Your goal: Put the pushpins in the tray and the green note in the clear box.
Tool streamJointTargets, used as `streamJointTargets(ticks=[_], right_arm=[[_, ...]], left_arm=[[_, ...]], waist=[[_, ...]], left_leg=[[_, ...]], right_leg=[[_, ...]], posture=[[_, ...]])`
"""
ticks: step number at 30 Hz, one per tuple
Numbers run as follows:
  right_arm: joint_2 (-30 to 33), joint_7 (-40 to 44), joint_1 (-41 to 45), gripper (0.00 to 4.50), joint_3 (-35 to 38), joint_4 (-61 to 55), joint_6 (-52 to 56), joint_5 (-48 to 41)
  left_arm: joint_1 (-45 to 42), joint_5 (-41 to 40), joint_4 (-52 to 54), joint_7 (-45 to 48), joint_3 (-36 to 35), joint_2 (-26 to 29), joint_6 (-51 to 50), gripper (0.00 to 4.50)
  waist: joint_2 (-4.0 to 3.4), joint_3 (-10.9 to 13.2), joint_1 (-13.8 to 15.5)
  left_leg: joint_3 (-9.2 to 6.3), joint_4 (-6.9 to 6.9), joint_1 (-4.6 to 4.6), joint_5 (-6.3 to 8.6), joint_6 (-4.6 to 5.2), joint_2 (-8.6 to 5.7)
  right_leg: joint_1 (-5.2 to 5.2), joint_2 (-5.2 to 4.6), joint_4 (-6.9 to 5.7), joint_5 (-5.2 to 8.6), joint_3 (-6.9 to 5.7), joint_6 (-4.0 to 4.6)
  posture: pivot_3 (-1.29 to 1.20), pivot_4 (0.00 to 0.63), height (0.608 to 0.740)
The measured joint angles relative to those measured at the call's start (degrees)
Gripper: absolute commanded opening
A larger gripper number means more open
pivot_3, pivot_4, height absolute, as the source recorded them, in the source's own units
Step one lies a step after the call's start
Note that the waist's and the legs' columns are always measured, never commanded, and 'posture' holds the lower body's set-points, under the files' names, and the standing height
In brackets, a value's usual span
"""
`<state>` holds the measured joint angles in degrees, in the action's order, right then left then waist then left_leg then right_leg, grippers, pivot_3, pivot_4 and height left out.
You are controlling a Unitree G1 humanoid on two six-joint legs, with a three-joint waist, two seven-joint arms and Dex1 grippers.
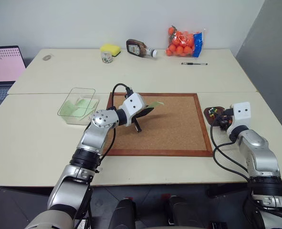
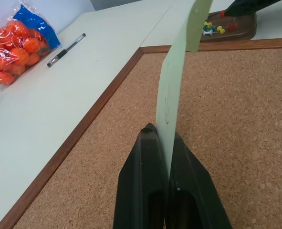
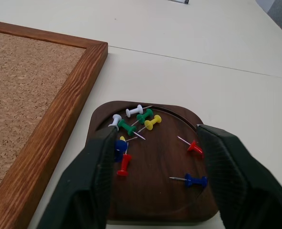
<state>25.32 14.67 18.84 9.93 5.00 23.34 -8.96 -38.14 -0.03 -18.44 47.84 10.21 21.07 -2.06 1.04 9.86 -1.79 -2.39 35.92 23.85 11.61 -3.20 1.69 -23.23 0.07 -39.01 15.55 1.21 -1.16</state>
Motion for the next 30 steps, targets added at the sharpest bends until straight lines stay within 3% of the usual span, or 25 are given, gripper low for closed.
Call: streamJointTargets(ticks=[4, 30], right_arm=[[0.0, 0.0, -0.1, 4.43, 0.0, 0.0, 0.0, 0.4], [0.9, -2.2, -1.0, 4.43, -1.2, 0.0, 1.3, 7.2]], left_arm=[[0.0, 0.0, 0.0, -0.2, 0.0, 0.0, 0.0, 0.00], [0.0, 0.0, -1.1, -1.0, 0.0, 0.0, 1.0, 0.00]], waist=[[0.00, 0.0, 0.0], [0.00, 0.0, 0.0]], left_leg=[[0.00, 0.00, 0.00, 0.00, 0.00, 0.00], [0.01, 0.01, -0.01, 0.00, 0.00, 0.00]], right_leg=[[0.00, 0.00, 0.00, 0.00, 0.00, 0.00], [0.00, 0.00, -0.01, 0.00, 0.01, 0.00]], posture=[[0.00, 0.150, 0.740], [0.00, 0.150, 0.740]])
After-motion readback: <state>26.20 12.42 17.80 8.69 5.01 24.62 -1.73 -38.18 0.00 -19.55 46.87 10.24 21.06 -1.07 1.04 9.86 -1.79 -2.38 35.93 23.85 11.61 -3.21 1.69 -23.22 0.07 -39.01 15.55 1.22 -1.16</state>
